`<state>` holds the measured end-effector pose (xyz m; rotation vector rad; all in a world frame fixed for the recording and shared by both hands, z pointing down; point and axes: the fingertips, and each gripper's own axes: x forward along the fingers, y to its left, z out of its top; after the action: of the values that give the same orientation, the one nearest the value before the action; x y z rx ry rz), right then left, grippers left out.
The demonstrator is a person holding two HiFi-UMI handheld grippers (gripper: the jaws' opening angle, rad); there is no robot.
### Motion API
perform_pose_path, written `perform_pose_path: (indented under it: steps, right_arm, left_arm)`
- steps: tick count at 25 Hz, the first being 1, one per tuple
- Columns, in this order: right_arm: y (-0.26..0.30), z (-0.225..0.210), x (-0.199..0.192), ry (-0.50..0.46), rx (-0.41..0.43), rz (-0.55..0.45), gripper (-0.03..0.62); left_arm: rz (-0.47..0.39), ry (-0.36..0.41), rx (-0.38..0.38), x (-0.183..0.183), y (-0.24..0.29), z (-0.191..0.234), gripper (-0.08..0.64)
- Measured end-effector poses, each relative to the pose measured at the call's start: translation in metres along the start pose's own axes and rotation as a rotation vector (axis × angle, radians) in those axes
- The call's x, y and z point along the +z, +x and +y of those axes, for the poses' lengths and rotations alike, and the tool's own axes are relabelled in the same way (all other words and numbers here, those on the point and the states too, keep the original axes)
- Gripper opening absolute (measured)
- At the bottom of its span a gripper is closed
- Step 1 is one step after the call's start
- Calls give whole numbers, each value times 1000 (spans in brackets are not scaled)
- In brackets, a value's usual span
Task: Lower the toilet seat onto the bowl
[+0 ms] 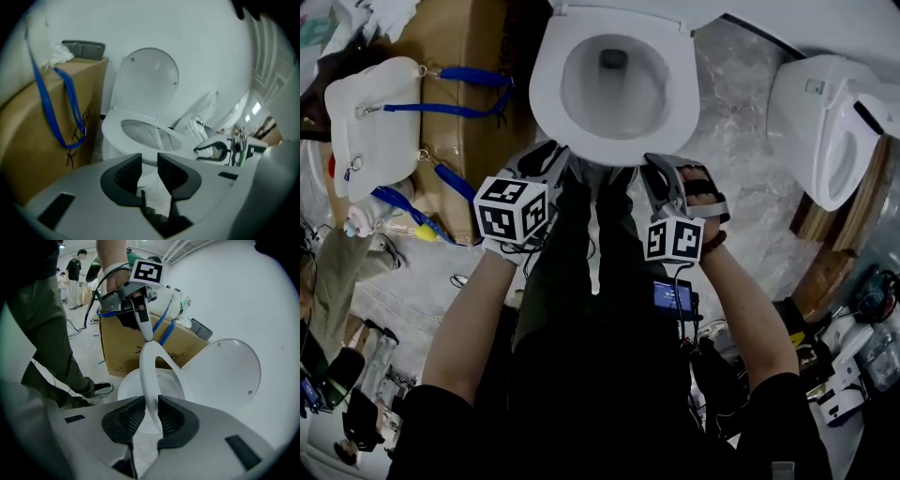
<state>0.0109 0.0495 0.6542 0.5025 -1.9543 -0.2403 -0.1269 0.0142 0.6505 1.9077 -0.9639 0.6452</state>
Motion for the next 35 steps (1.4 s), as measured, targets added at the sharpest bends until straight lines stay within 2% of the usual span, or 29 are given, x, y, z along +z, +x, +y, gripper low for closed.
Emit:
perform_pose_path:
  steps: [4,5,7,13,17,23,30,35]
  right_arm:
    - [8,9,-2,10,3,8,98]
    - [10,11,-3,11,3,9,98]
    - [13,15,-6,9,3,10,100]
    - [22,28,-11,0,-4,7,103]
    - [31,37,-17,-8,0,12,106]
    - [47,54,-27,-38,10,10,110]
    - [74,80,-44,-123,26,3,120]
    - [88,91,-50,-151,11,8,121]
  left_arm:
    - [-54,-451,-60,-13,4,21,112]
    - [-64,-526,-74,-16,5,23,112]
    - [-72,-602,-95,-22,8,25,112]
    - [-72,-707,-159,-31,24,30,112]
    - [-47,-719,-138,-39,37,36,112]
    - [-53,-780,-126,-56,50,45,103]
    - [-20,-810,-145,-83,74,60,98]
    - [-45,-866,-172,-94,84,69,89]
